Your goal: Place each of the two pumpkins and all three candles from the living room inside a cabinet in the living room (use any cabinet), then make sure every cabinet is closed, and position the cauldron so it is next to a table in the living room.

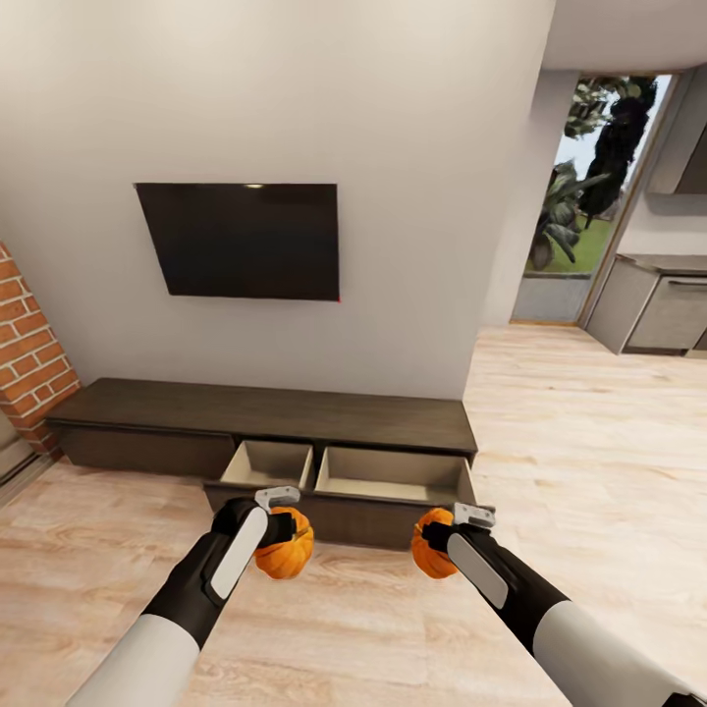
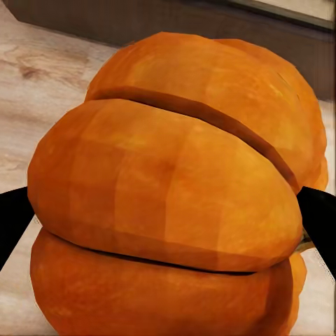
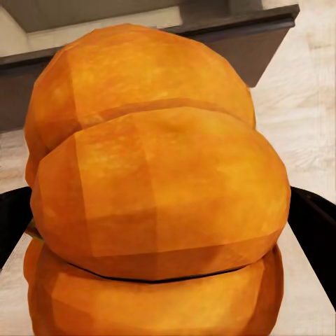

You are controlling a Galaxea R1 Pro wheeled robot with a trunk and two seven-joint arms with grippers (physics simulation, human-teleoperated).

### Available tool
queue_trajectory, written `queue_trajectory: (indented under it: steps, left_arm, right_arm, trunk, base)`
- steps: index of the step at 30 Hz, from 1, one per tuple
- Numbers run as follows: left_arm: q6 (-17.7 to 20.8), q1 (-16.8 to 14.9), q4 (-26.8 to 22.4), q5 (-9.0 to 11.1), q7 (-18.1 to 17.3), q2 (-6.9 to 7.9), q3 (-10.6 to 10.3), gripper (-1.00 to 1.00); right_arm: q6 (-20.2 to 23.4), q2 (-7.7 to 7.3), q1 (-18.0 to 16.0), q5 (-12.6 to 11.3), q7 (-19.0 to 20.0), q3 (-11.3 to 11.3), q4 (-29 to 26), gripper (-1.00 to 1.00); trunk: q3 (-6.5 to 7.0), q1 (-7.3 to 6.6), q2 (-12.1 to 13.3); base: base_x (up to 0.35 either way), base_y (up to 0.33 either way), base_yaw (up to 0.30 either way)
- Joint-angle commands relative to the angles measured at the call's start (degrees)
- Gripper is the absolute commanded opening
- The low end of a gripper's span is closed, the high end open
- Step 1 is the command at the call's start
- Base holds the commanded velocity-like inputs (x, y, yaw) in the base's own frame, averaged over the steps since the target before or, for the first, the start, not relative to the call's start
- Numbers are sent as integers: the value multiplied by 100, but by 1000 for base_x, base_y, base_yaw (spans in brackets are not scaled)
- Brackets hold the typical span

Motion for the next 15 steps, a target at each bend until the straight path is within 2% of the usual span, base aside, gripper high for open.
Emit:
queue_trajectory:
  steps: [1,15]
  left_arm:
    - [6,-6,-6,54,64,-4,-10,-100]
    - [0,-6,-14,58,64,-9,-12,-100]
  right_arm:
    - [9,-8,-9,-21,-53,31,-13,-100]
    - [-15,-8,-9,-15,-44,55,-19,-100]
  trunk:
    - [-13,7,-13]
    - [-13,7,-13]
  base:
    - [310,-106,0]
    - [310,-133,0]
